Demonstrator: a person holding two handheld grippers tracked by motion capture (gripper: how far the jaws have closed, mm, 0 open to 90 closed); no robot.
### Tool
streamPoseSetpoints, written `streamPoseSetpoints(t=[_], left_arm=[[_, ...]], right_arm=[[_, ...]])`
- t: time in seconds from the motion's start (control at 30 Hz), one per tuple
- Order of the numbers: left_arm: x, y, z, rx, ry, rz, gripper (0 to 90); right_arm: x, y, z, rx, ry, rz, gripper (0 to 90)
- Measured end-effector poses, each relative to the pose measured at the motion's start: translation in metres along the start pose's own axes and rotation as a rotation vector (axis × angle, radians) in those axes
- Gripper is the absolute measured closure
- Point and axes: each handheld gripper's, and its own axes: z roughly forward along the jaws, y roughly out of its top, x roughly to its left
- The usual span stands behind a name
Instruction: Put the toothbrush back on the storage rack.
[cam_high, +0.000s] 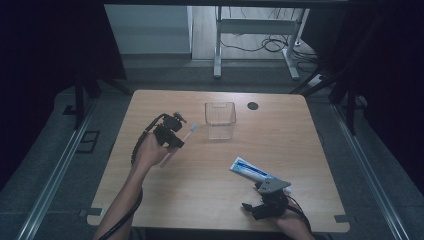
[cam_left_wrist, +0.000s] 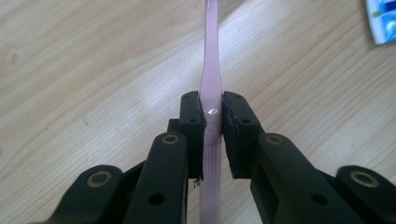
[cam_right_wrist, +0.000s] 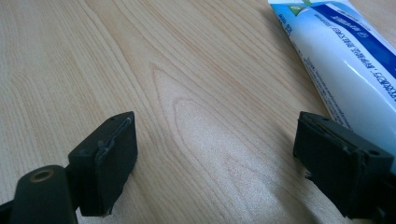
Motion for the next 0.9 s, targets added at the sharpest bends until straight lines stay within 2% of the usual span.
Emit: streamPoseSetpoints(t=[0.2,0.23,0.33,0.9], left_arm=[[-0.002,0.008,-0.009,-0.050,0.010,0.012,79.0],[-0.004,0.009,-0.010,-0.071,0.006,-0.003,79.0],[-0.004,0.014,-0.016,-0.085,0.011,0.014,79.0],[-0.011,0.038,-0.030,-0.209,0.022,0.036,79.0]], right_arm=[[0.000,0.000,0.000,0.000,0.001,-0.001,13.3],[0.000,0.000,0.000,0.000,0.000,-0.001,13.3],[0.000,0.000,0.000,0.000,0.000,-0.001,13.3],[-0.001,0.000,0.000,-0.001,0.003,-0.003,13.3]])
